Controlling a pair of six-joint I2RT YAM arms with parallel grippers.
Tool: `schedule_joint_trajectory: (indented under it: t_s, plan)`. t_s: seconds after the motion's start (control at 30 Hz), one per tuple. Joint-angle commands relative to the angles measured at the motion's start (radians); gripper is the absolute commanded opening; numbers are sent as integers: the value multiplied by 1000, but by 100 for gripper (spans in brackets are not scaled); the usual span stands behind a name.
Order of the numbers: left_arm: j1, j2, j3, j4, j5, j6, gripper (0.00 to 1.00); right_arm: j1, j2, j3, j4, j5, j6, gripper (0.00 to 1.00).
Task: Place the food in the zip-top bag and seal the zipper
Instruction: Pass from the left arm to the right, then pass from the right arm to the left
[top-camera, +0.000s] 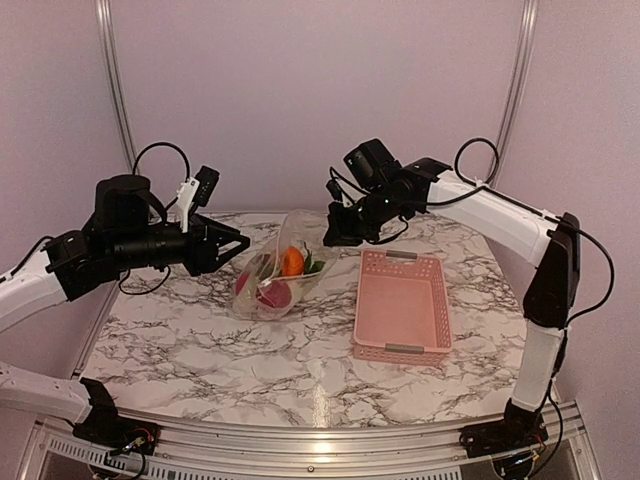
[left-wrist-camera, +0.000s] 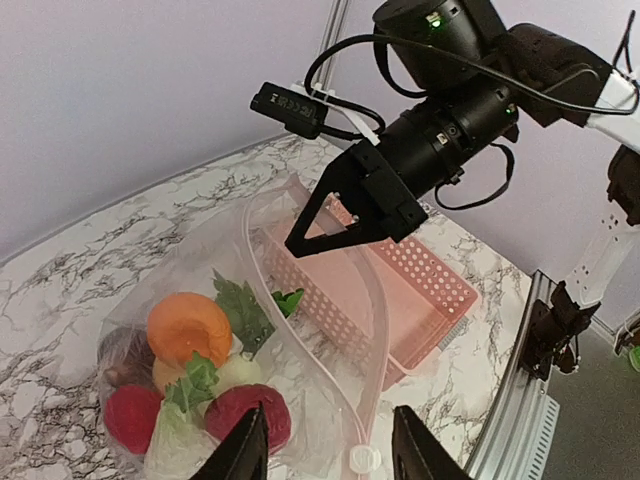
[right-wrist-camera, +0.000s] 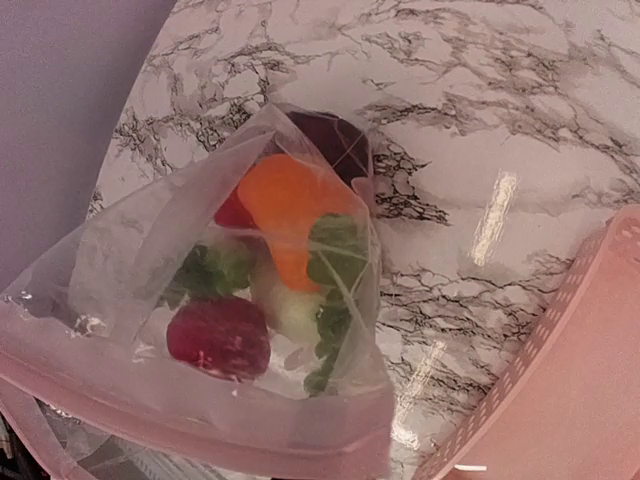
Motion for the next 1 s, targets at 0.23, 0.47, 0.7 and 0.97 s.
schedule_joint_trajectory:
  t_s: [0.23,0.47,0.7,0.97]
  plan:
    - [-64,-316,-413,202,47,261,42,-42,-118,-182,101,-183,87,0]
    - [-66,-176,-445,423,72,335,46,-44,-98,-171,98,-223,90,0]
    - [-85,-45,-400,438,101,452,55,-44,-100,-173,77,-219,86,0]
    - [-98,41,-417,559,99,472,49,-44,-110,-201,79,-214,90,0]
